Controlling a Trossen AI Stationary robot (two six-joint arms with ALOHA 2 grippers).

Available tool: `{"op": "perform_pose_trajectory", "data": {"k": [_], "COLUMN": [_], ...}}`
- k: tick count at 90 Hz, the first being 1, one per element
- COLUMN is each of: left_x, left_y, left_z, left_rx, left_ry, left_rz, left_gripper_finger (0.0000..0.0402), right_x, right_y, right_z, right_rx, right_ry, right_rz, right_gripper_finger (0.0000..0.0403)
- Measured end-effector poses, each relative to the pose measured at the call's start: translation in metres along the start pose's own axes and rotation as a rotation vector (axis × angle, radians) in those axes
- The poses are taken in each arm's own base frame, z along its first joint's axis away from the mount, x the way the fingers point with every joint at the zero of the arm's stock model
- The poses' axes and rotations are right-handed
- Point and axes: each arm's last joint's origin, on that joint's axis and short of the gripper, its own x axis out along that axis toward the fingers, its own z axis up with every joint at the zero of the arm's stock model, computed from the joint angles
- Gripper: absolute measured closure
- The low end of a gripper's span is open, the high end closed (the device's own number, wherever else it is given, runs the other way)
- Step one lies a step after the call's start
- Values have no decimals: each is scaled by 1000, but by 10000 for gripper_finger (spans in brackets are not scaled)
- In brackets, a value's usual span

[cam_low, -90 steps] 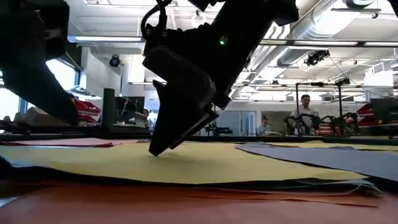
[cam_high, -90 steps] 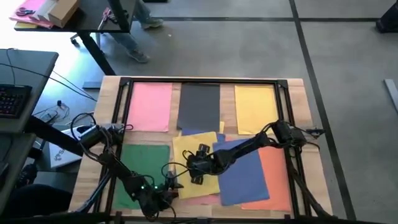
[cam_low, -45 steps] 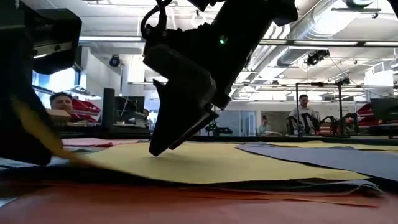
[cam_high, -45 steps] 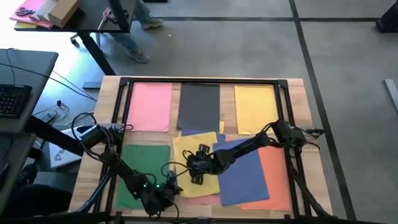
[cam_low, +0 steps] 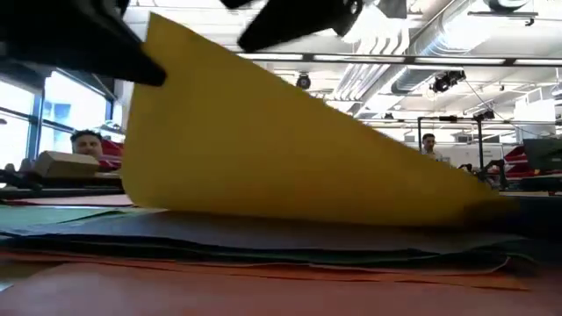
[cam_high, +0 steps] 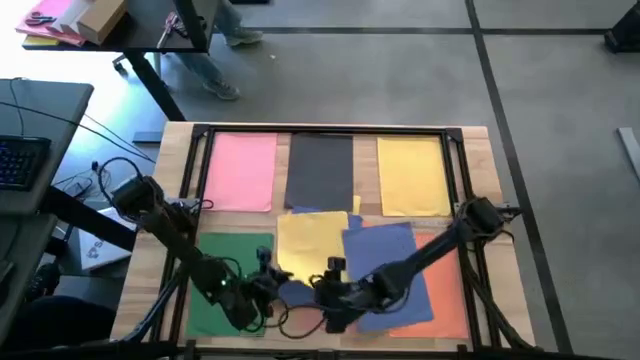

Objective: Organize paper
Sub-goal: Stack the yellow color paper on top of the other yellow color paper

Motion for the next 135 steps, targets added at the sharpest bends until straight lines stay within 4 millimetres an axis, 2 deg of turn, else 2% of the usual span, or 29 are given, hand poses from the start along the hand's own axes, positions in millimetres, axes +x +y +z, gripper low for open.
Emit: {"op": "perform_pose_trajectory", "data": {"k": [18,33,42,58,63,82,99,123,135], "left_x": [-2,-7,-11,-14,-16,-31,-48,-56,-61], "left_y": [12,16,18,20,21,33,42,42,40], "left_z": [8,13,15,12,10,15,22,26,20], "left_rx": [-45,-58,-69,-34,-18,-10,-10,-33,-17], "left_ry": [-14,-32,-43,-13,-3,-22,-60,-97,-66], "left_rz": [-2,-11,-19,-34,-34,-23,-56,-87,-117], "left_gripper_finger": [401,401,401,401,401,401,394,319,285], "right_x": [10,29,35,39,39,44,45,49,47], "right_y": [-7,-21,-27,-32,-31,-37,-42,-54,-65], "right_z": [-6,-9,-8,-1,0,9,11,4,-8], "right_rx": [74,99,114,72,45,1,-159,-460,-583], "right_ry": [-20,17,27,-1,-4,-48,-48,61,179], "right_rz": [-163,-199,-188,-163,-140,-113,-137,-256,-490], "right_gripper_finger": [187,205,248,370,391,402,403,403,403]}}
